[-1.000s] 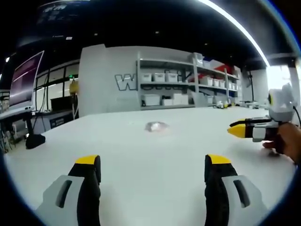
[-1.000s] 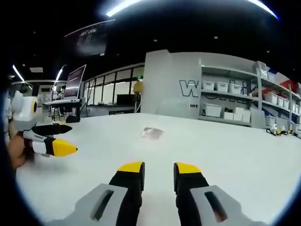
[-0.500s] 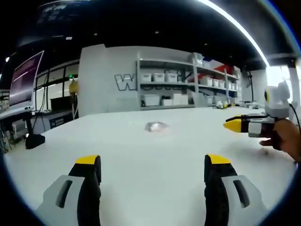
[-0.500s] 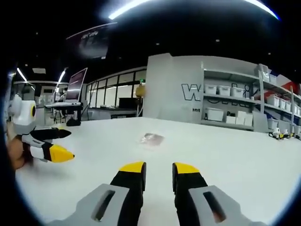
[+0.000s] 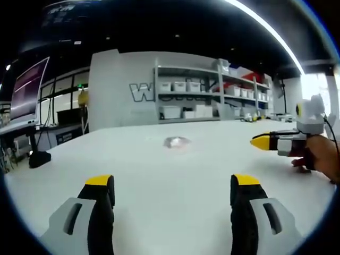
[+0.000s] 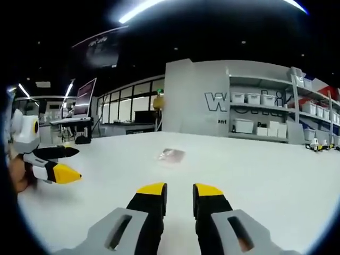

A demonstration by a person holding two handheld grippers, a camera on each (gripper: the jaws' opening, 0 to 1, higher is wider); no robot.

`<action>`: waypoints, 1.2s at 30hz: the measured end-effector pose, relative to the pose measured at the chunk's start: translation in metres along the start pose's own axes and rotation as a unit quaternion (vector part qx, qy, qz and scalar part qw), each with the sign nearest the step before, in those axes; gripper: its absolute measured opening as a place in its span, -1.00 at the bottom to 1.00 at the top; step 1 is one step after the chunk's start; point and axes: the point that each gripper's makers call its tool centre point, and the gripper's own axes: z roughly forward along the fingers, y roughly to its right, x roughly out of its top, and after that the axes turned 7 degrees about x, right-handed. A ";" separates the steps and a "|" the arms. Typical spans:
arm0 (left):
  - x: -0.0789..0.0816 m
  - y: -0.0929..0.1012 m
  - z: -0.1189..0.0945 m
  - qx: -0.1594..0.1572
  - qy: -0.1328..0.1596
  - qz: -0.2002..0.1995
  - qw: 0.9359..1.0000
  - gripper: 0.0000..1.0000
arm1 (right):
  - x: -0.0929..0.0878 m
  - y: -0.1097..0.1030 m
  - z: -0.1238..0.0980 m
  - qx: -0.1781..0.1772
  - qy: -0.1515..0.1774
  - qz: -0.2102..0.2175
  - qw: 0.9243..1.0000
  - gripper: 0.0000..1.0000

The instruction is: Open the resealable bag by pulling the two sides of the seal apart until the entire bag opening is separated and visibly accessible.

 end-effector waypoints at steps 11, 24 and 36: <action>-0.001 0.000 -0.001 0.000 -0.002 0.001 1.000 0.78 | -0.003 -0.005 0.001 0.004 -0.004 0.008 1.000 -0.65; -0.001 -0.001 0.000 0.001 -0.004 0.002 1.000 0.76 | -0.005 -0.010 0.000 0.004 -0.008 0.005 1.000 -0.65; -0.001 -0.002 0.001 0.002 -0.003 0.002 1.000 0.77 | -0.005 -0.009 0.006 0.007 -0.012 0.004 1.000 -0.65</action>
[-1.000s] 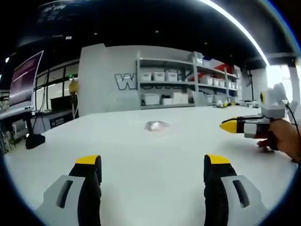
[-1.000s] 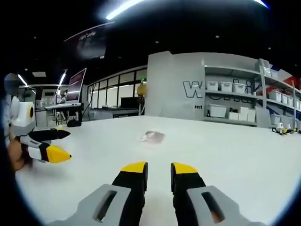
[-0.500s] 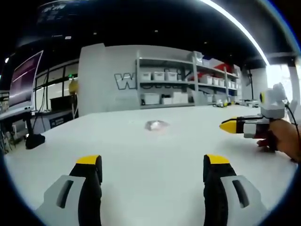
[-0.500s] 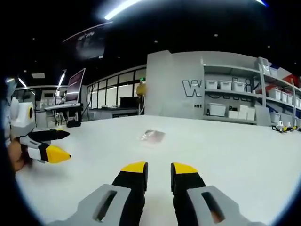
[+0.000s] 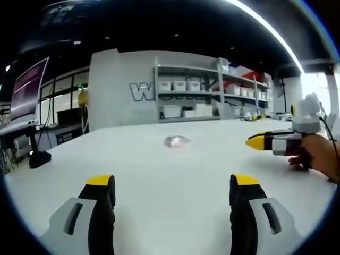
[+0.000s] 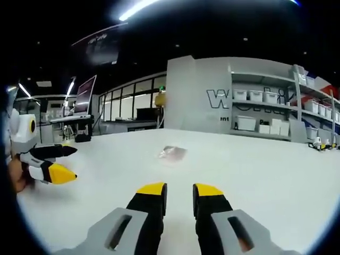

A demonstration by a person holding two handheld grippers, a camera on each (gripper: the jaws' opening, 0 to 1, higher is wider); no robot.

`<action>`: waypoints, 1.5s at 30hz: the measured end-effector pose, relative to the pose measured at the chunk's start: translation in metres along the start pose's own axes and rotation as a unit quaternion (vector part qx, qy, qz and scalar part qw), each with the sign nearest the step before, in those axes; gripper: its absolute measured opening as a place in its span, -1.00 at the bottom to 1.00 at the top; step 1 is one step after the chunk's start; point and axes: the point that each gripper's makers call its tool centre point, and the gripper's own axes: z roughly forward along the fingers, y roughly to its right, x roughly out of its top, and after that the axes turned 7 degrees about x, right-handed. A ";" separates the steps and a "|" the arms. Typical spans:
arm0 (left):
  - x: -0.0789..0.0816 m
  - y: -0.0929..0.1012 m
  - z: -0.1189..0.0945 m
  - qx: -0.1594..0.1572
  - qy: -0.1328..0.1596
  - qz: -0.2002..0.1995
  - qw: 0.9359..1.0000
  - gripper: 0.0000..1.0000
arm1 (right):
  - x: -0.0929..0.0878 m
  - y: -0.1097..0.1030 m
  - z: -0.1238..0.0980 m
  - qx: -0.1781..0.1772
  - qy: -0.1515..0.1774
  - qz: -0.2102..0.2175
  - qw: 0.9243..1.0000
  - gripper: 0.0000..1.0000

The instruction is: Open the resealable bag by pulling the two sides of the seal apart until the entire bag opening is separated and visibly accessible.

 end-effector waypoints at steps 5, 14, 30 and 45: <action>0.000 0.001 0.000 0.000 -0.001 0.001 1.000 0.76 | -0.001 0.001 0.002 0.001 -0.003 -0.002 1.000 -0.65; 0.000 0.001 -0.001 0.000 0.000 -0.001 1.000 0.76 | 0.002 0.004 0.014 0.011 -0.006 -0.004 1.000 -0.65; -0.001 0.001 -0.001 0.000 -0.003 0.000 1.000 0.76 | -0.001 0.004 0.019 0.015 -0.002 0.015 1.000 -0.66; -0.002 0.000 0.001 0.001 -0.007 0.004 1.000 0.76 | -0.001 0.005 0.025 0.019 -0.010 0.005 1.000 -0.66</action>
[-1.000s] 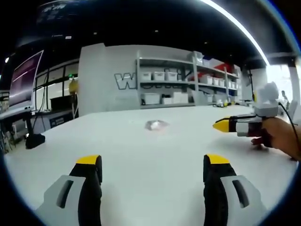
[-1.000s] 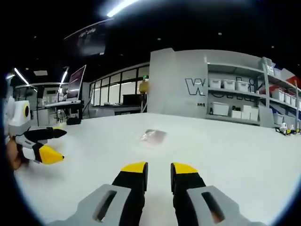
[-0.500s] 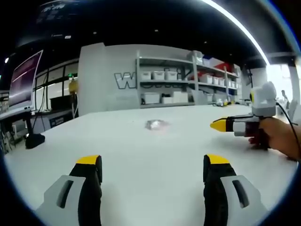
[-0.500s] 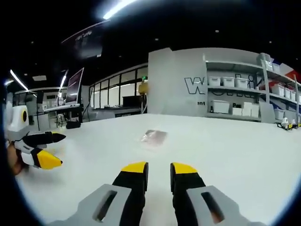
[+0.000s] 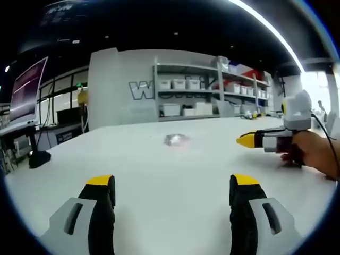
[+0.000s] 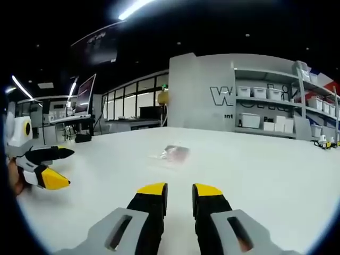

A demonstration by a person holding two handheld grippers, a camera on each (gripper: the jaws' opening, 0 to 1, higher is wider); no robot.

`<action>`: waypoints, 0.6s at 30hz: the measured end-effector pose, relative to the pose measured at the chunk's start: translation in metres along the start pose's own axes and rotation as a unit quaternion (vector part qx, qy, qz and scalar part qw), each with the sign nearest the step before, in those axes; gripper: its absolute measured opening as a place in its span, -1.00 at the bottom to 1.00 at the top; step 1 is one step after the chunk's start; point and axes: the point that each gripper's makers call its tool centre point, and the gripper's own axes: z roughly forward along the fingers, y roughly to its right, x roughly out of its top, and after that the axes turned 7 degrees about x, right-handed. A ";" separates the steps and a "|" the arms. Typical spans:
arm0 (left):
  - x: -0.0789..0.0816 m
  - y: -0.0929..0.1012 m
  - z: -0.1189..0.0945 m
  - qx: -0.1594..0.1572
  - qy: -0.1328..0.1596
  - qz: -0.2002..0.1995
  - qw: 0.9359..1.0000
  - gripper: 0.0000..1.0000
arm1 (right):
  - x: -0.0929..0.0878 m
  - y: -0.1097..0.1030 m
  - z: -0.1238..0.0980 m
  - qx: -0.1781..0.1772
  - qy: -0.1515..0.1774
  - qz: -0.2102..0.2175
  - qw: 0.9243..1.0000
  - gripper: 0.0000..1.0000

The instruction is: Open the resealable bag by pulling the two sides of the seal apart until the entire bag opening is separated and visibly accessible.

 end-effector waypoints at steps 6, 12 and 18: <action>0.000 0.000 0.000 0.000 -0.001 0.000 1.000 0.76 | 0.001 0.003 0.009 0.003 -0.007 -0.004 1.000 -0.67; 0.000 0.000 0.000 -0.001 0.000 -0.001 1.000 0.76 | 0.002 0.006 0.019 0.006 -0.013 -0.012 1.000 -0.67; 0.001 0.000 -0.001 -0.002 0.000 -0.001 1.000 0.76 | 0.008 0.008 0.031 0.012 -0.014 -0.028 0.999 -0.68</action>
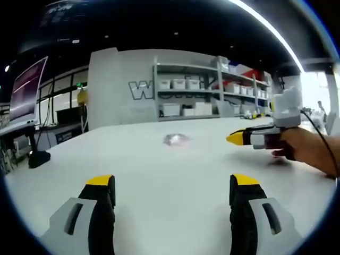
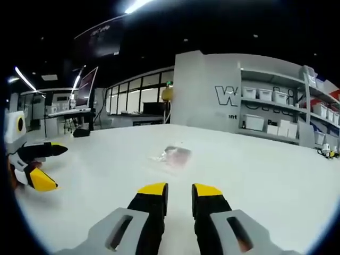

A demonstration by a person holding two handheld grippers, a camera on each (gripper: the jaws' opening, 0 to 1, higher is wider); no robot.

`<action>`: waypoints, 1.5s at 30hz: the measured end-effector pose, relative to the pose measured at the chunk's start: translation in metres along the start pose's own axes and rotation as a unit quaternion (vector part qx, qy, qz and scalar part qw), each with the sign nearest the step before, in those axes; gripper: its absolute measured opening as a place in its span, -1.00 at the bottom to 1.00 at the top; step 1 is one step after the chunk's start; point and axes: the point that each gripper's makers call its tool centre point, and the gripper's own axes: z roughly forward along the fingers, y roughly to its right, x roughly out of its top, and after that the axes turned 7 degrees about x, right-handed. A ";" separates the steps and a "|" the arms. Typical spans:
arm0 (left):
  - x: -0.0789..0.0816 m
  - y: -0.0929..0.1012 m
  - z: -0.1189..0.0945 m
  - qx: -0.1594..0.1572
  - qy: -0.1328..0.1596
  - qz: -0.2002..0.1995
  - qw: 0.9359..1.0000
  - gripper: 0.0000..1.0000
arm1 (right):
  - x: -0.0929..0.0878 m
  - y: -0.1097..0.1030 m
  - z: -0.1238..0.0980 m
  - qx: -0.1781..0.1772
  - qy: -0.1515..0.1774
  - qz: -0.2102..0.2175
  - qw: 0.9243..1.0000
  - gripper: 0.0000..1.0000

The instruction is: Open the resealable bag by pulling the two sides of the seal apart until the entire bag opening is separated and visibly accessible.

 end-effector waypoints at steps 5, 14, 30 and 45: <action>0.000 0.002 -0.002 0.000 0.000 0.000 1.000 0.76 | 0.002 0.004 0.006 0.003 0.001 -0.008 1.000 -0.68; -0.001 0.002 0.000 0.001 -0.002 0.001 1.000 0.76 | 0.008 0.020 0.023 -0.003 -0.005 -0.024 1.000 -0.68; -0.002 0.001 0.001 0.000 -0.003 0.002 1.000 0.76 | -0.003 0.014 0.044 0.012 -0.031 -0.041 0.999 -0.69; -0.005 0.003 -0.002 0.000 -0.005 0.003 1.000 0.75 | -0.009 0.015 0.047 0.012 -0.036 -0.034 0.999 -0.69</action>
